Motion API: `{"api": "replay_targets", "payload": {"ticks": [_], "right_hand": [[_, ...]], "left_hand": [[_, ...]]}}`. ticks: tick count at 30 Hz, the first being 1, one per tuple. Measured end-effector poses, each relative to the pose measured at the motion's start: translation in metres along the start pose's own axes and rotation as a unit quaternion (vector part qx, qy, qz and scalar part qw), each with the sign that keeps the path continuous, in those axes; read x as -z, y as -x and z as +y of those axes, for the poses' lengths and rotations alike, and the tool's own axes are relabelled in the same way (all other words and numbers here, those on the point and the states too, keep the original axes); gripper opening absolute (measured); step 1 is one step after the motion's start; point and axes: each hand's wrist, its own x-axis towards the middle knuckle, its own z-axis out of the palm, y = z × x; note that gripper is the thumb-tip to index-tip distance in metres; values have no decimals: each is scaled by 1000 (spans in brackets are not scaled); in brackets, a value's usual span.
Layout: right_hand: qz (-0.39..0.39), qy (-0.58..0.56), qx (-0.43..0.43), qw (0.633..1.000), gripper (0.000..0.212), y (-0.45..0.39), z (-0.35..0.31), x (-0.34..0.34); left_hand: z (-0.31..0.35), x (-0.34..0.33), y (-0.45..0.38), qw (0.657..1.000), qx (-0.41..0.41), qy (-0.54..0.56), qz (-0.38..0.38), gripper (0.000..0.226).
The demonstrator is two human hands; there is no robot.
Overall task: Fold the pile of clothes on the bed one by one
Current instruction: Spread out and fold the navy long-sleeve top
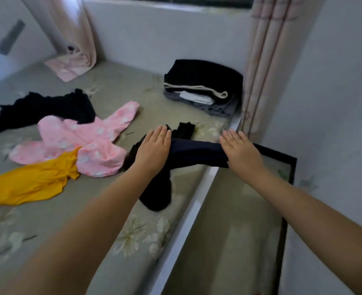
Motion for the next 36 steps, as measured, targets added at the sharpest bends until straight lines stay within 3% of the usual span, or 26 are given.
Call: {"api": "replay_targets", "payload": {"ticks": [6,15,21,25,32,36], "right_hand": [[48,78,-23,996,61,-55,106,26],[12,105,-22,994,58,-192,221,-38],[-106,47,-33,993,53,-285,281,-91],[-117,0,-32,993,56,-339,301,-133],[-235,-61,-42,969,56,-444,338,-225],[-236,-90,-39,967,57,-507,376,-264]], "left_hand": [[26,59,-124,997,-25,5,76,53],[4,50,-314,998,-25,8,58,53],[-30,45,-414,1000,-15,3,19,56],[-56,33,-462,1000,1,-9,-16,57],[-100,-4,-568,995,51,-15,-83,55],[-120,-9,-654,991,68,-18,-113,54]]}}
